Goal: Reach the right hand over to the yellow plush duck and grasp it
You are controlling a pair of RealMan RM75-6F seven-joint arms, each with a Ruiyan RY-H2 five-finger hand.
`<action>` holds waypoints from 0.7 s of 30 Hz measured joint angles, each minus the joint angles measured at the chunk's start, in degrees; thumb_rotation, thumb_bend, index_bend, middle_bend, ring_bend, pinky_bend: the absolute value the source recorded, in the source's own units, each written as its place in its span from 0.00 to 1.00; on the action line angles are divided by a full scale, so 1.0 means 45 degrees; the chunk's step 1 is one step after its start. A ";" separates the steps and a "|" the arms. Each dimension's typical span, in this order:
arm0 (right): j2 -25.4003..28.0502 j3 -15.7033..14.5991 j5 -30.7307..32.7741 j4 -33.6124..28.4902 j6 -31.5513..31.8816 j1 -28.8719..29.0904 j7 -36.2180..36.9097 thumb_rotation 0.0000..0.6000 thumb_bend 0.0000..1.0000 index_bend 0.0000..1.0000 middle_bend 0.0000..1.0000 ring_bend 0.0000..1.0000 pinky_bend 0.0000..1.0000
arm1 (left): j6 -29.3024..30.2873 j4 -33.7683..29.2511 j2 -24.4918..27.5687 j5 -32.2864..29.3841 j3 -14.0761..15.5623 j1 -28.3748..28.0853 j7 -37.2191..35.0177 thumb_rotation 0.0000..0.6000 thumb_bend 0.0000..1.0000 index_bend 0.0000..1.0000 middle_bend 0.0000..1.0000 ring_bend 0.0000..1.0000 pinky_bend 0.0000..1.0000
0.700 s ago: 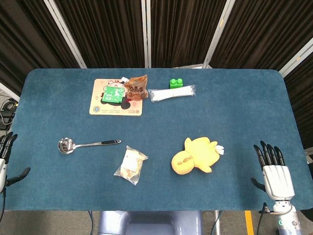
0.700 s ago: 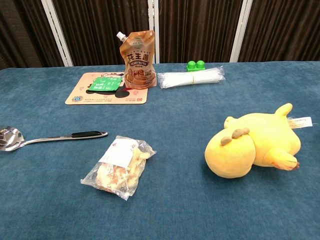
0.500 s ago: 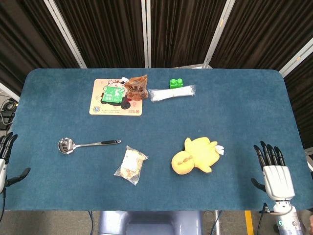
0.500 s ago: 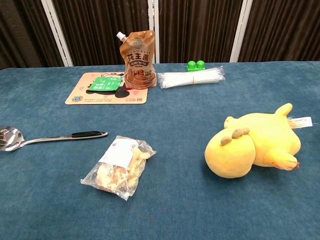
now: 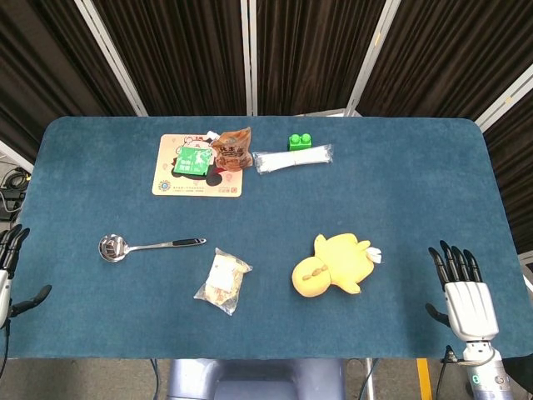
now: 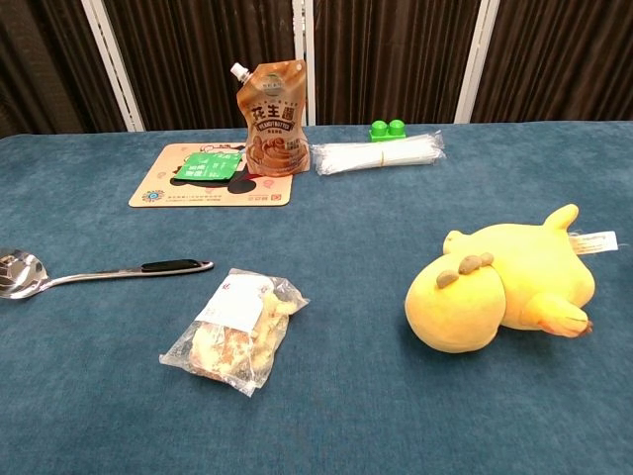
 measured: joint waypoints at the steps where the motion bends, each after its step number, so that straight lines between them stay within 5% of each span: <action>1: -0.0025 -0.0008 -0.0042 0.0022 0.0008 0.0006 -0.0019 1.00 0.51 0.00 0.00 0.00 0.00 | 0.0012 -0.0012 0.0006 0.0009 0.0000 0.0003 0.0000 1.00 0.21 0.00 0.00 0.00 0.00; 5: -0.0259 -0.0025 -0.0235 0.0157 0.0081 0.0049 -0.0059 1.00 0.88 0.00 0.00 0.00 0.00 | 0.0038 -0.0055 0.0016 0.0039 0.0013 0.0016 0.0016 1.00 0.21 0.00 0.00 0.00 0.00; 7: -0.0429 -0.0019 -0.0306 0.0300 0.0065 0.0110 -0.0059 1.00 0.98 0.00 0.00 0.00 0.00 | 0.0002 -0.0056 0.0014 0.0008 0.0006 0.0006 0.0021 1.00 0.21 0.00 0.00 0.00 0.00; 21: -0.2026 -0.0134 -0.1127 0.2076 -0.0570 0.0923 0.0078 1.00 1.00 0.00 0.00 0.00 0.00 | -0.0185 -0.0007 -0.0063 -0.0134 -0.0023 -0.0075 0.0167 1.00 0.21 0.00 0.00 0.00 0.00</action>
